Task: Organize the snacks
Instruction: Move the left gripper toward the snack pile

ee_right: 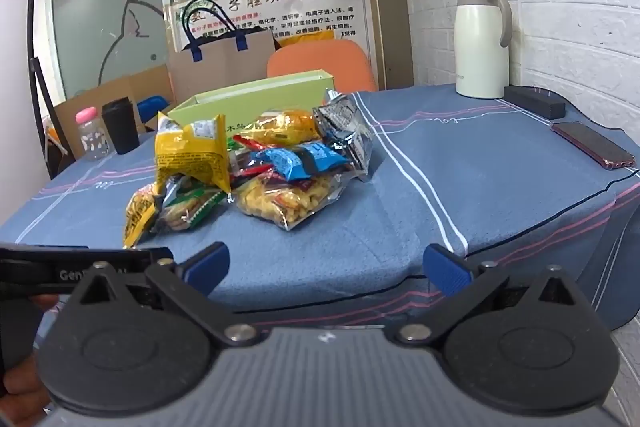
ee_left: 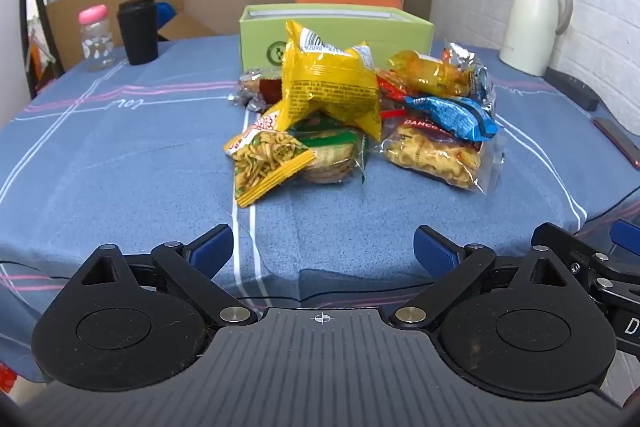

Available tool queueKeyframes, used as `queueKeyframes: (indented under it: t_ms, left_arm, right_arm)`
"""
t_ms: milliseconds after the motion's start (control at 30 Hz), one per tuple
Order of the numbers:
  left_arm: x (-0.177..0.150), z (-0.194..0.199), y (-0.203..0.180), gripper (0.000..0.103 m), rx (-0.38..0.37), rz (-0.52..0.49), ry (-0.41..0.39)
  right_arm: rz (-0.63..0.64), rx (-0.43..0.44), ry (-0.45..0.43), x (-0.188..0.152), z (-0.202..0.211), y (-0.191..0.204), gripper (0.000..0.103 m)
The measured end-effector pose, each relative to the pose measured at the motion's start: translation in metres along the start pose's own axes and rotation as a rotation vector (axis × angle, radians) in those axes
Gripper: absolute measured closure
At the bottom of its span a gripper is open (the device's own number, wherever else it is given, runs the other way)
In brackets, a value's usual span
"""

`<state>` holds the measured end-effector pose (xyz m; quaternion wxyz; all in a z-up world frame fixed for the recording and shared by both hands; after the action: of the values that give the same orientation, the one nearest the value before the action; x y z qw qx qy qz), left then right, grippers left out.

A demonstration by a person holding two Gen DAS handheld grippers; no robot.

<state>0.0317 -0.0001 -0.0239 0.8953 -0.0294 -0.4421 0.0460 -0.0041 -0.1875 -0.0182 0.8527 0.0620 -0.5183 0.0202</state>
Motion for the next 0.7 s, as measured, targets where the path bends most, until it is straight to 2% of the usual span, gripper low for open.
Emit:
queueKeyframes:
  t_ms: [267,300,700]
  left_arm:
    - [-0.0098,-0.0008,-0.0067,0.017,0.014,-0.012,-0.019]
    - [-0.0026,-0.0003,-0.0037,0.016,0.0,-0.003,-0.004]
    - [-0.0051,-0.0021,-0.0024,0.015,-0.023,-0.001,0.015]
  right_arm:
    - [-0.004,-0.007,-0.014,0.0022,0.0033,-0.0022,0.001]
    - [-0.006,-0.007,-0.008,-0.0003,0.0028,0.0019,0.0]
    - [0.011,-0.004,0.013,-0.0022,-0.0043,0.0009,0.001]
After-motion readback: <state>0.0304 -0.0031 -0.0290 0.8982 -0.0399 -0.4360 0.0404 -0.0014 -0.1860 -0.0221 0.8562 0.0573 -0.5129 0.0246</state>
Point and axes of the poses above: each gripper's, at about its wrist camera, not at the fingertips, and z roughly against the way its jaws point, y to its left, x to its top, the point moved 4 cm from there along -z, roughly the way its jaws point, and after that the axes turned 3 degrees about z, right-handed, at the moved point
